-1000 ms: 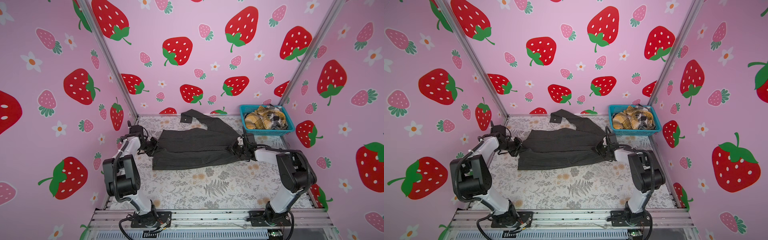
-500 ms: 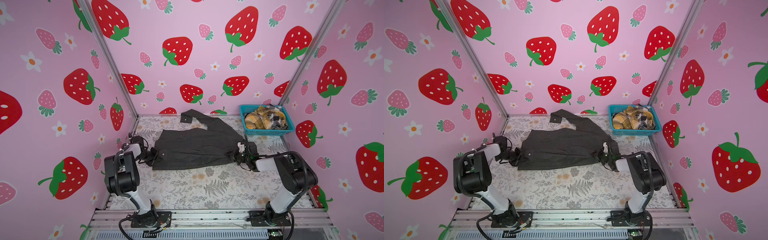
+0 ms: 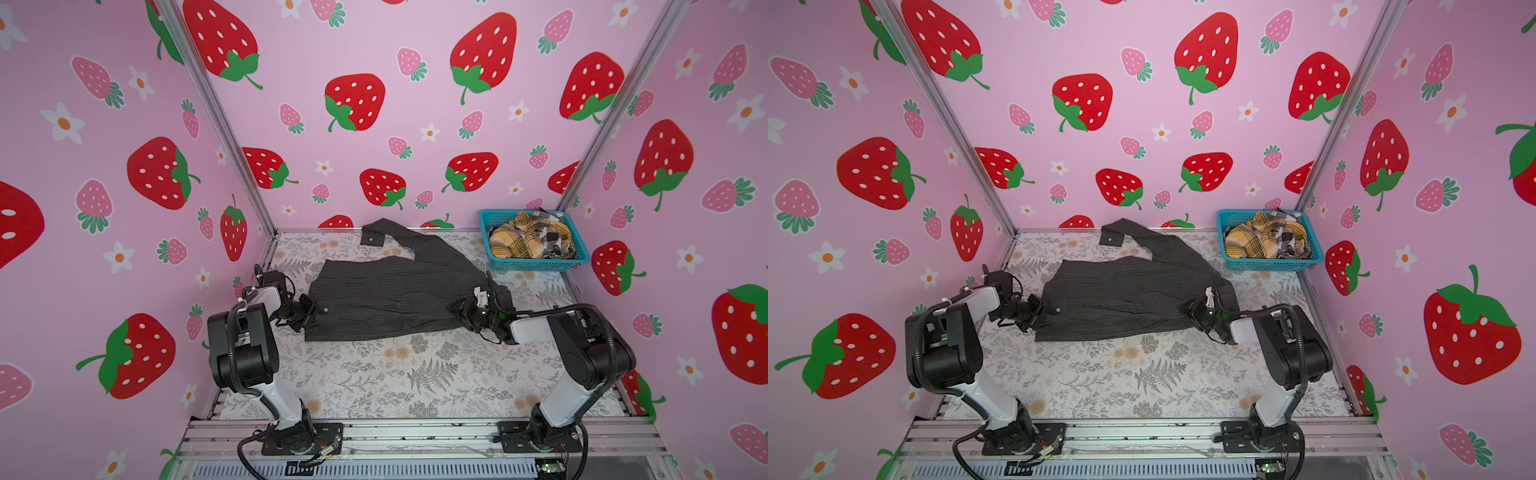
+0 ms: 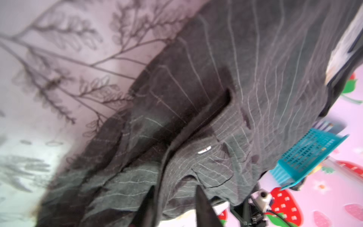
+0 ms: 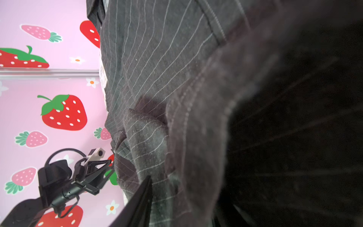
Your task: Fold and stack the long sleeve shirts
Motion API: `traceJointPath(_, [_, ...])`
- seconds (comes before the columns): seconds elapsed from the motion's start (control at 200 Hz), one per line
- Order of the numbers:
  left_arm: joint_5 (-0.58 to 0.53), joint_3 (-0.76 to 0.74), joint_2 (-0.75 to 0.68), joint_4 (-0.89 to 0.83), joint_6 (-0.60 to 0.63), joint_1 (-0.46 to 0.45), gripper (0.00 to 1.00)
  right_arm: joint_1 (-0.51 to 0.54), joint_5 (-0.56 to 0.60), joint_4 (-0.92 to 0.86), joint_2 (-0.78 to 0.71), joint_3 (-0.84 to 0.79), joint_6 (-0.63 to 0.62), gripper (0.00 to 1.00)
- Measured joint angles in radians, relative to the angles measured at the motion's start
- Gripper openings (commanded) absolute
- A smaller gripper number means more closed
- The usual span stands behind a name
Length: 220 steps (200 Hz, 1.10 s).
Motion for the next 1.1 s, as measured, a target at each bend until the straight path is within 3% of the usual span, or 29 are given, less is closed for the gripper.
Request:
traceJointPath(0.055, [0.003, -0.005, -0.010, 0.001, -0.003, 0.000, 0.19, 0.000, 0.005, -0.016, -0.011, 0.003, -0.003, 0.18])
traceJointPath(0.1, [0.007, -0.010, -0.019, 0.001, -0.002, 0.000, 0.00, 0.000, 0.016, -0.037, -0.019, 0.011, 0.000, 0.10])
traceJointPath(0.2, [0.013, -0.024, -0.043, 0.000, -0.007, 0.000, 0.00, 0.000, 0.029, -0.074, -0.026, 0.038, -0.011, 0.00])
traceJointPath(0.43, [0.003, -0.024, -0.072, -0.034, 0.018, -0.001, 0.00, 0.000, 0.037, -0.111, -0.026, 0.055, -0.020, 0.00])
traceJointPath(0.65, [-0.061, -0.033, -0.255, -0.090, 0.045, -0.001, 0.00, 0.000, 0.037, -0.126, -0.026, 0.054, -0.024, 0.00])
traceJointPath(0.815, [-0.136, -0.140, -0.387, -0.086, 0.066, -0.001, 0.00, 0.000, 0.037, -0.128, -0.026, 0.050, -0.036, 0.00])
traceJointPath(1.075, [-0.237, -0.261, -0.278, -0.044, 0.078, -0.001, 0.00, 0.000, 0.036, -0.127, -0.026, 0.036, -0.051, 0.00])
traceJointPath(1.1, [-0.242, -0.264, -0.266, -0.041, 0.078, -0.001, 0.00, 0.000, 0.036, -0.127, -0.026, 0.035, -0.053, 0.05])
